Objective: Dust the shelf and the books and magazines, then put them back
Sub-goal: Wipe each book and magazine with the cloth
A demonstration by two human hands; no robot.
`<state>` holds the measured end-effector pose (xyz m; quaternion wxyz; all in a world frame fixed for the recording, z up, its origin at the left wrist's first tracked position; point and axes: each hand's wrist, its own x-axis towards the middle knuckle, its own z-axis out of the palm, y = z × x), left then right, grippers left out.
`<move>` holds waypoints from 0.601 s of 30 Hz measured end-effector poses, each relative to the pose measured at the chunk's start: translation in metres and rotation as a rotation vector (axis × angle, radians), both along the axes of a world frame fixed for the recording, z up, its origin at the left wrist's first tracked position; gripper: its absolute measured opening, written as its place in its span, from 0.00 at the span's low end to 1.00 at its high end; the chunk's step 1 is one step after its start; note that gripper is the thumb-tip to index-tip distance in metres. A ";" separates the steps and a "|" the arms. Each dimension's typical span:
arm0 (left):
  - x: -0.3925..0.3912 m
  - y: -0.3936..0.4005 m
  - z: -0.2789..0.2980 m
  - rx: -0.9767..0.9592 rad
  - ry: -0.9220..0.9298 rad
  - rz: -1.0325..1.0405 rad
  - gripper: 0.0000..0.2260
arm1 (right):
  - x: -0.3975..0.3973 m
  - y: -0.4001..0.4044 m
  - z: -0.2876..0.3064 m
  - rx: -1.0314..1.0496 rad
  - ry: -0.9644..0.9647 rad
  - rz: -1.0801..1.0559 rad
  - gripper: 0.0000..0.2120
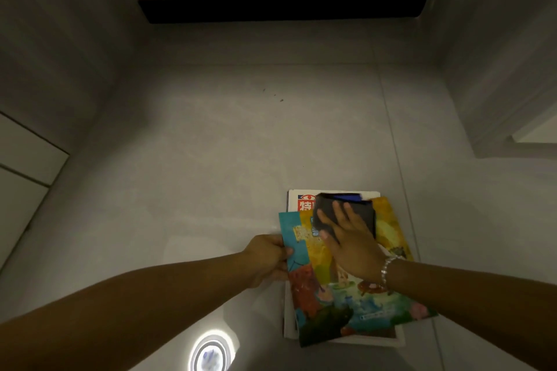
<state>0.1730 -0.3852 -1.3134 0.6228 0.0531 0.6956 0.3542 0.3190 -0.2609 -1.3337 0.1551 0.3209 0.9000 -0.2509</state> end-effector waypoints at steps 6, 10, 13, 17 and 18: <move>-0.004 0.000 -0.004 0.008 -0.024 -0.007 0.09 | -0.019 -0.013 0.001 -0.126 0.060 0.222 0.23; -0.005 0.002 -0.004 0.011 -0.043 -0.005 0.08 | -0.024 -0.001 -0.005 -0.017 0.039 0.125 0.23; -0.005 0.002 -0.004 0.004 -0.033 -0.013 0.08 | -0.026 -0.012 0.001 -0.025 0.045 0.200 0.24; -0.005 0.003 -0.006 -0.009 0.016 -0.032 0.08 | 0.004 -0.002 0.001 0.062 0.048 0.415 0.25; -0.005 0.004 -0.006 -0.020 0.028 -0.037 0.08 | 0.012 0.009 -0.002 0.131 0.046 0.418 0.25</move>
